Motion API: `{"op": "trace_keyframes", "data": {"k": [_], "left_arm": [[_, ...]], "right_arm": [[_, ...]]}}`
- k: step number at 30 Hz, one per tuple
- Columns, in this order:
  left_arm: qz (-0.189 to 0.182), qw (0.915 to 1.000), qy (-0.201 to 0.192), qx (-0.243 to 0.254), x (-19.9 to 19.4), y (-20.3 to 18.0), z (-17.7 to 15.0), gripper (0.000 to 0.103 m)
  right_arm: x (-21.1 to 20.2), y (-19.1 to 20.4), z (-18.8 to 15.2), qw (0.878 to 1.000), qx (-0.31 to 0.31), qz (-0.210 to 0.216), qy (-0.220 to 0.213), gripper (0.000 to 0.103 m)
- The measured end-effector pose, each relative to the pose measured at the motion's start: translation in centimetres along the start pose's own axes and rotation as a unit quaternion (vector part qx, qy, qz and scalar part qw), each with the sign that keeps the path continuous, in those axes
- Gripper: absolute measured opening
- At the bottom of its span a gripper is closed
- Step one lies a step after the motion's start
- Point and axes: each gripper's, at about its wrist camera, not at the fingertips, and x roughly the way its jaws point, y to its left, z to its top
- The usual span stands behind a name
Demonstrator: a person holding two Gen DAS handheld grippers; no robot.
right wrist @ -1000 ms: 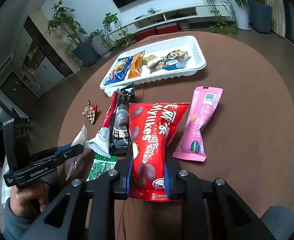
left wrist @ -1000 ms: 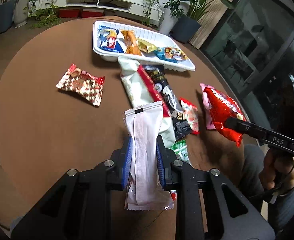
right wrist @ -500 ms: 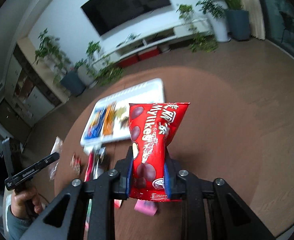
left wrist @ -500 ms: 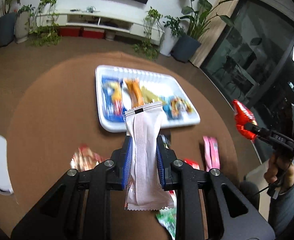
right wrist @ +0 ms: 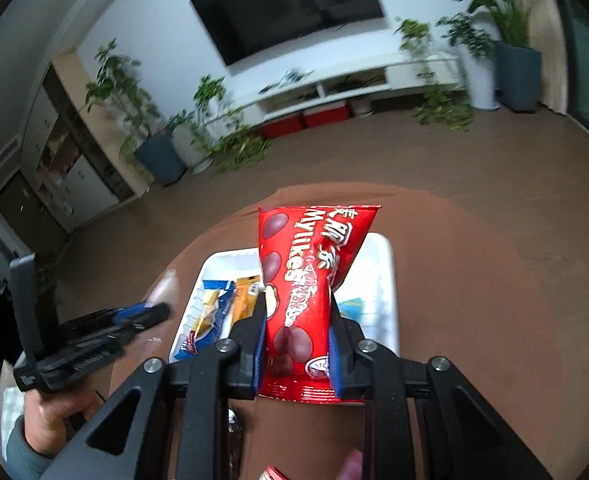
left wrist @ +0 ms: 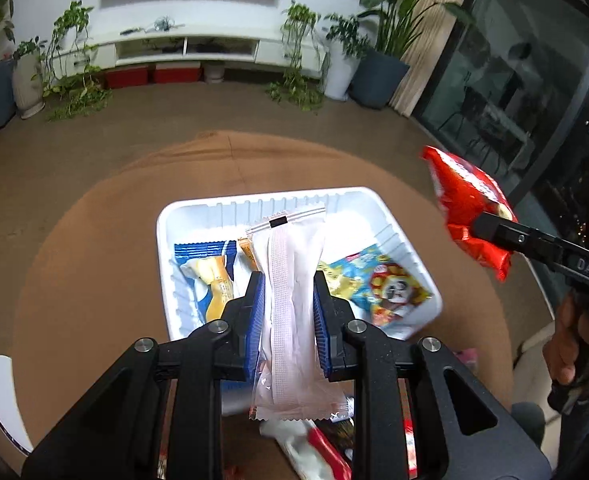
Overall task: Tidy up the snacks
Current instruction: 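Lower both packets into the white tray and open both grippers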
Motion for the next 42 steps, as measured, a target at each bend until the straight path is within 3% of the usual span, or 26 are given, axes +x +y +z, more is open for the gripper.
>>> {"op": "trace_keyframes", "data": {"k": [10,24,27,28,30,40,42], "left_arm": [[0.022,0.9993,0.029,0.007,7.0,0.3,-0.2,0.021],[0.038,0.9987,0.032,0.014,11.8,-0.3,0.5,0.024],[0.048,0.998,0.039,0.013,12.1,-0.2,0.2,0.03],[0.051,0.9978,0.04,0.012,12.2,-0.2,0.2,0.042],[0.043,0.9985,0.033,0.009,12.2,-0.1,-0.1,0.055],[0.029,0.9995,0.005,0.01,9.3,-0.7,-0.3,0.068],[0.023,0.9996,-0.009,0.012,7.5,-0.8,-0.4,0.074]], "right_arm": [[9.4,1.0,-0.3,0.997,-0.017,-0.024,0.07,0.026],[12.1,0.0,-1.2,0.995,-0.019,-0.044,0.085,0.029],[12.4,0.1,-1.3,0.995,-0.019,-0.045,0.089,0.032],[12.3,0.1,-1.5,0.995,-0.02,-0.046,0.089,0.032],[12.2,0.0,-1.6,0.995,-0.022,-0.046,0.088,0.035],[9.3,0.2,-1.3,0.997,-0.027,-0.052,0.06,0.053],[7.7,0.4,-1.3,0.998,-0.025,-0.045,0.046,0.066]]}}
